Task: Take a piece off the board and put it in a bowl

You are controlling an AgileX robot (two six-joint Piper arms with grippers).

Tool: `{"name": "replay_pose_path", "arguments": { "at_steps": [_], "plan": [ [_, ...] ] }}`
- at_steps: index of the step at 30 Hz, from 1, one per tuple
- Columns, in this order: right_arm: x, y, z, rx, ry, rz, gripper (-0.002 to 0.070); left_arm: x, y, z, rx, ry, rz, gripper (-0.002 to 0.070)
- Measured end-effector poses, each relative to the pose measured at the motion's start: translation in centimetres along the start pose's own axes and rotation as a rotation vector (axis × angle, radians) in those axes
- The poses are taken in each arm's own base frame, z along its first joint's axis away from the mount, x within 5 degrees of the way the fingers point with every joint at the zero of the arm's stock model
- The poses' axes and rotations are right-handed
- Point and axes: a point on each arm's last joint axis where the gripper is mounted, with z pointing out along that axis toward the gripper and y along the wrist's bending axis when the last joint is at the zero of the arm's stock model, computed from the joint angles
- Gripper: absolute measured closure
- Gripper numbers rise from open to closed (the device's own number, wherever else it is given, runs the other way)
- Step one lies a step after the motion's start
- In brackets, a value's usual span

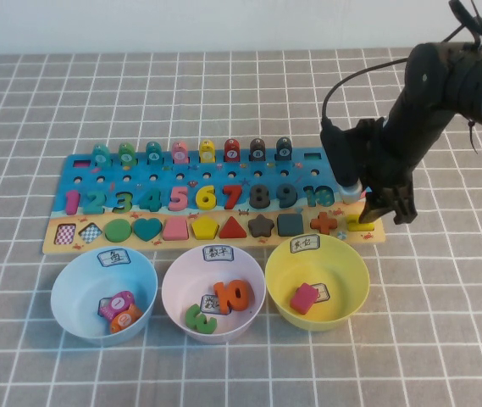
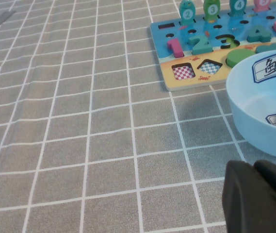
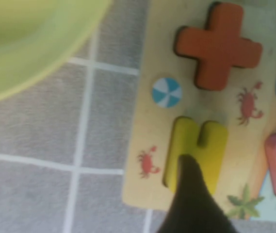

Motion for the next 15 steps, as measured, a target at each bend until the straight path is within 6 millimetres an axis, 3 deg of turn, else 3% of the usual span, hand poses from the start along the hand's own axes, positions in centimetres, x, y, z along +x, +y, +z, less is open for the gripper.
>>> {"name": "replay_pose_path", "arguments": {
  "at_steps": [10,15],
  "plan": [
    [-0.3,0.6,-2.1,-0.063,0.009,0.03,0.0309,0.0,0.0,0.0,0.0,0.0,0.0,0.0675],
    [-0.4,0.6,-2.1,-0.062,0.012,0.026,0.0309,0.0,0.0,0.0,0.0,0.0,0.0,0.0675]
  ]
}}
